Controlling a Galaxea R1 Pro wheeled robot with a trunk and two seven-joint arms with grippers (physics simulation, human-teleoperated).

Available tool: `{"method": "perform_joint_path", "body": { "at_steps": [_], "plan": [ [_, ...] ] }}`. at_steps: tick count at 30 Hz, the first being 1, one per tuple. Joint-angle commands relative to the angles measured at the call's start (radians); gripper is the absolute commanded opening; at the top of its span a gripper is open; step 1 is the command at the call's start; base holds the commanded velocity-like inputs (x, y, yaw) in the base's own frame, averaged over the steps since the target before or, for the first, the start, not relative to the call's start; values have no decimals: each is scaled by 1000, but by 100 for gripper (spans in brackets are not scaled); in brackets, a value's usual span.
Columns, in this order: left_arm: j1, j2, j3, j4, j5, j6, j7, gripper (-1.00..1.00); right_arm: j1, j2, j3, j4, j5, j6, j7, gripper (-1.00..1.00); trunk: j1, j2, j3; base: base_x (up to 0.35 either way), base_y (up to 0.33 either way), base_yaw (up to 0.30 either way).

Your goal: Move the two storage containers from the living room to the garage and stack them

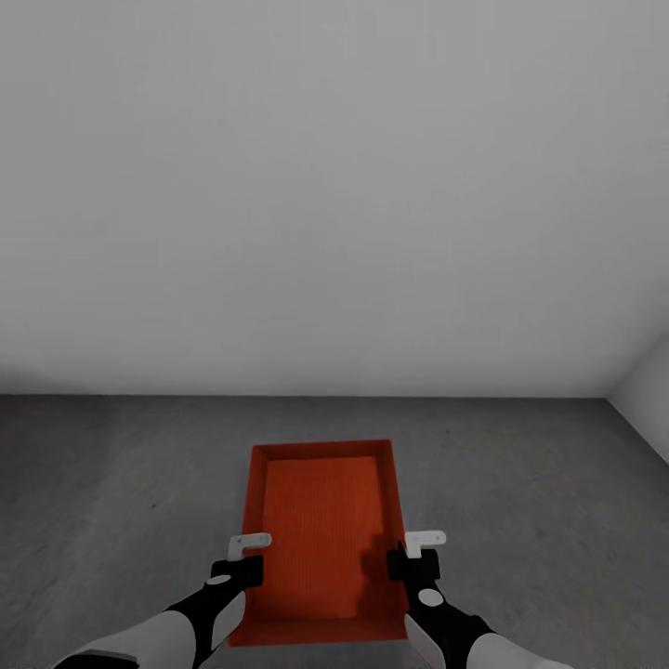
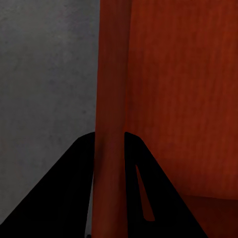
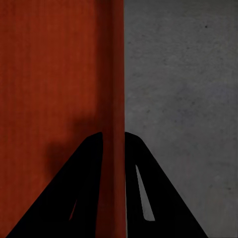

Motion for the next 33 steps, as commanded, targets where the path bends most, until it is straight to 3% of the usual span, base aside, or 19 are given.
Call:
{"method": "perform_joint_path", "body": {
  "at_steps": [1,33],
  "plan": [
    [-2,0,16,-13,2,-5,11,-100,0,0,31,79,-36,-10,-10,-100,0,-1,-3,0,0,0],
    [-2,1,20,-62,2,-8,13,-100,0,0,31,80,-36,-10,-11,-100,0,-1,-55,0,0,0]
  ]
}}
